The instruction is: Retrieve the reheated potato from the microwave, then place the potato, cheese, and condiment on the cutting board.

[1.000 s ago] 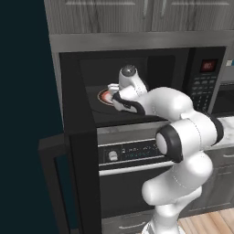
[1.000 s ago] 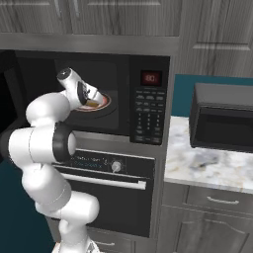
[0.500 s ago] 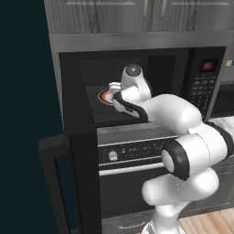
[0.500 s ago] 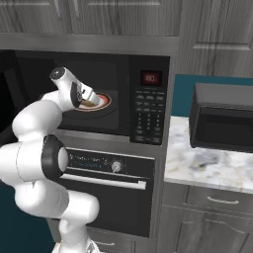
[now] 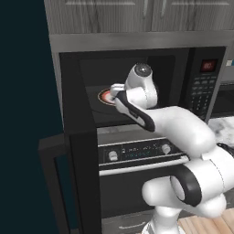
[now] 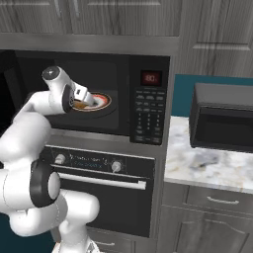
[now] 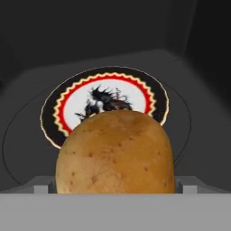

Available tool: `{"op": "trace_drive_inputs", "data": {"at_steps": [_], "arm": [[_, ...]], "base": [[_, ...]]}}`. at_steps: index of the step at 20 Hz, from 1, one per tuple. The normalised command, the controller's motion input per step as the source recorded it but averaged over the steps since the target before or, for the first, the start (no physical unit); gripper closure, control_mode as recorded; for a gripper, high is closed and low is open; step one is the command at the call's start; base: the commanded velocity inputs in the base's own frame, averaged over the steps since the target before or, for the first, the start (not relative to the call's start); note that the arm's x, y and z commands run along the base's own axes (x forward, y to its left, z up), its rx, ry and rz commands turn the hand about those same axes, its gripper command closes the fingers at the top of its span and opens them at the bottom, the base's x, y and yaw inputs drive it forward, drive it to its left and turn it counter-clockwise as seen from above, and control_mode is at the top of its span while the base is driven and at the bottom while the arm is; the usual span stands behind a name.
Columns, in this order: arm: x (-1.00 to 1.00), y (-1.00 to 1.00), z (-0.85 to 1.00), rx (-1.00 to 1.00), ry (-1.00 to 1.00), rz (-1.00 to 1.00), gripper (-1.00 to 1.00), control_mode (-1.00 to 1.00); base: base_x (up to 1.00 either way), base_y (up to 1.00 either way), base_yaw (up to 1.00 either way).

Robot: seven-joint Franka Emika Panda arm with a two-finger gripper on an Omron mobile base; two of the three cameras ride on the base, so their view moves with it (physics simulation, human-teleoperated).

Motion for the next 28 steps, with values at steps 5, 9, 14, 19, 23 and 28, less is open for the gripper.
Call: {"op": "trace_drive_inputs", "data": {"at_steps": [5,9,14,19,23,28], "arm": [[-0.65,0.0,0.24,0.0,0.0,0.14,1.0,-1.0],[-0.69,0.0,0.2,0.0,0.0,0.09,1.0,-1.0],[-0.73,0.0,0.13,0.0,0.0,0.01,1.0,-1.0],[-0.65,-0.09,0.24,0.0,-0.05,0.0,1.0,-1.0],[-0.63,-0.26,0.26,0.0,-0.09,0.01,1.0,-1.0],[-0.53,-0.13,0.2,0.0,-0.03,0.04,1.0,-1.0]], "base": [[0.0,0.0,0.0],[0.0,0.0,0.0],[0.0,0.0,0.0],[0.0,0.0,0.0],[0.0,0.0,0.0],[0.0,0.0,0.0]]}}
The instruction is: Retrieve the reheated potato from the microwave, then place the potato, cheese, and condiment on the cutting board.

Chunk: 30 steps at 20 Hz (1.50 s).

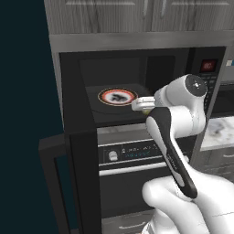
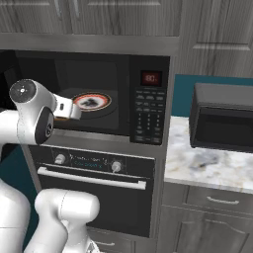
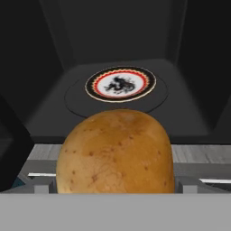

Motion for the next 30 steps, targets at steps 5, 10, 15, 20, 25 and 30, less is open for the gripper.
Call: {"op": "trace_drive_inputs", "data": {"at_steps": [5,10,15,20,25,30], "arm": [[-0.37,-0.09,0.13,0.0,0.05,0.0,1.0,-1.0],[-0.12,-0.02,0.02,0.01,0.03,0.0,1.0,-1.0],[0.0,0.0,0.0,0.0,0.0,0.0,1.0,-1.0],[0.0,0.0,0.0,0.0,0.0,0.0,1.0,-1.0],[0.0,0.0,0.0,0.0,0.0,0.0,1.0,-1.0],[0.0,0.0,0.0,0.0,0.0,0.0,1.0,-1.0]], "base": [[0.0,0.0,0.0],[0.0,0.0,0.0],[0.0,0.0,0.0],[0.0,0.0,0.0],[0.0,0.0,0.0],[0.0,0.0,0.0]]}}
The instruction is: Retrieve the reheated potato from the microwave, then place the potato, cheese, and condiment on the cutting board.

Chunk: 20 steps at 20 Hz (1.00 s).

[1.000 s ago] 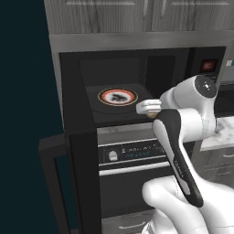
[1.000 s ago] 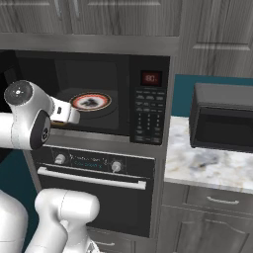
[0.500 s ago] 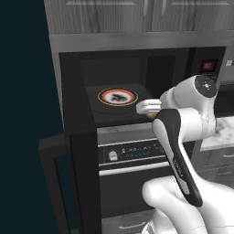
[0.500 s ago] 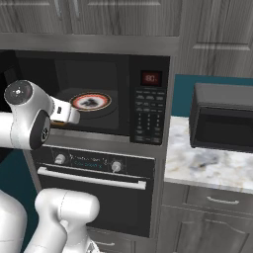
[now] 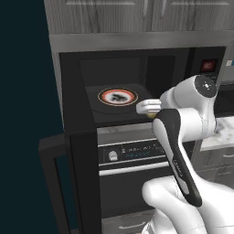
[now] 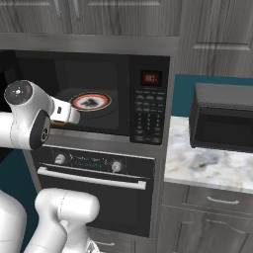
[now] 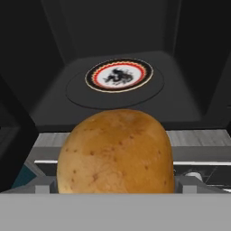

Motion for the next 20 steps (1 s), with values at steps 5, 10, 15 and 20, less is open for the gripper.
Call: {"op": "trace_drive_inputs", "data": {"at_steps": [5,10,15,20], "arm": [[0.0,0.0,0.0,0.0,0.0,0.0,1.0,1.0],[0.0,0.0,0.0,0.0,0.0,0.0,1.0,1.0],[0.0,0.0,0.0,0.0,0.0,0.0,1.0,1.0],[0.0,0.0,0.0,0.0,0.0,0.0,1.0,1.0]], "base": [[0.0,0.0,0.0],[0.0,0.0,0.0],[-0.59,-0.07,-0.02],[-0.5,-0.18,-0.13]]}}
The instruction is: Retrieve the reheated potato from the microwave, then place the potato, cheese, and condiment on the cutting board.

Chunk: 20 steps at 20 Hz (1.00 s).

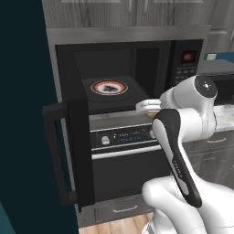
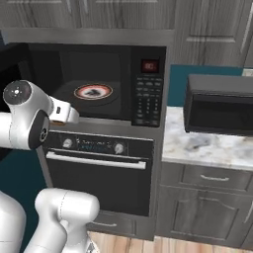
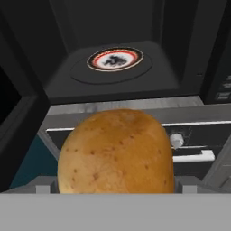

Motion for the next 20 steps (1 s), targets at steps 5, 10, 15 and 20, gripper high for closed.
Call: {"op": "trace_drive_inputs", "data": {"at_steps": [5,10,15,20], "arm": [[0.0,0.0,0.0,0.0,0.0,0.0,1.0,1.0],[0.0,0.0,0.0,0.0,0.0,0.0,1.0,1.0],[0.0,0.0,0.0,0.0,0.0,0.0,1.0,1.0],[0.0,0.0,0.0,0.0,0.0,0.0,1.0,1.0]], "base": [[0.07,-0.59,-0.03],[0.12,-0.75,0.0],[0.12,-0.77,0.0],[0.13,-0.78,0.0]]}}
